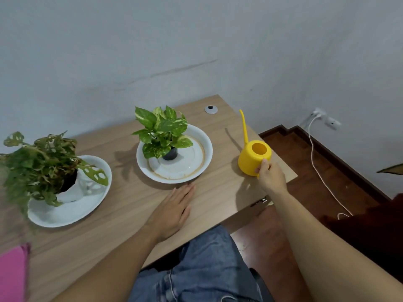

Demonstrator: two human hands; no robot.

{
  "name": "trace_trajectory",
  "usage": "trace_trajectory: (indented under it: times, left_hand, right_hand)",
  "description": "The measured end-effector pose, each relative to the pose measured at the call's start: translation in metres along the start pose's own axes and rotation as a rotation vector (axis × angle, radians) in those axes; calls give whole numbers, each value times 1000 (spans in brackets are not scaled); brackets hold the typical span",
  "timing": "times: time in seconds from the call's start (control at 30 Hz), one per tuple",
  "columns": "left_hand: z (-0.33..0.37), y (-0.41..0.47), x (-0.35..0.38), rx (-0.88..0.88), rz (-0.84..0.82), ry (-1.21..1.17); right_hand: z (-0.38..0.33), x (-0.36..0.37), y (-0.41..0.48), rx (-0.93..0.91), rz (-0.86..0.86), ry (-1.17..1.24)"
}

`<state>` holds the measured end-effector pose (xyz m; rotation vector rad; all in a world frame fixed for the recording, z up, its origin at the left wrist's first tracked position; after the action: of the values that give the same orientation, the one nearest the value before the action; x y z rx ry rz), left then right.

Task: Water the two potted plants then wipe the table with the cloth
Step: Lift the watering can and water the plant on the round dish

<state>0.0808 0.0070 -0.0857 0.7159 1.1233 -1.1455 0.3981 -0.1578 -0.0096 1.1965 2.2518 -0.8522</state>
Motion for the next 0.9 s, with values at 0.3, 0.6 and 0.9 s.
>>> trace_trajectory:
  times: [0.3,0.6,0.9]
  left_hand:
    - [4,-8,4,-75,64,-25]
    - [-55,-63,-17,-350,204,-181]
    - [-119,-78,-15,-506,195,-78]
  right_hand:
    - [-17,-3,-1,60,154,128]
    - [-49,-2,18,-2,232,163]
    - [-91,6,-3,-90,238,259]
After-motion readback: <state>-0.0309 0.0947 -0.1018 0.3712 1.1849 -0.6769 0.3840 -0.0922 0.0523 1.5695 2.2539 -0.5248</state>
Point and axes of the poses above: each hand's wrist, its own y-axis towards the middle knuckle, its own x-axis out of the palm, z = x × y, the point moved 5 cm from there along y, towards the middle knuckle, and after that the axes turned 7 degrees about -z, right-handed, at the moved point
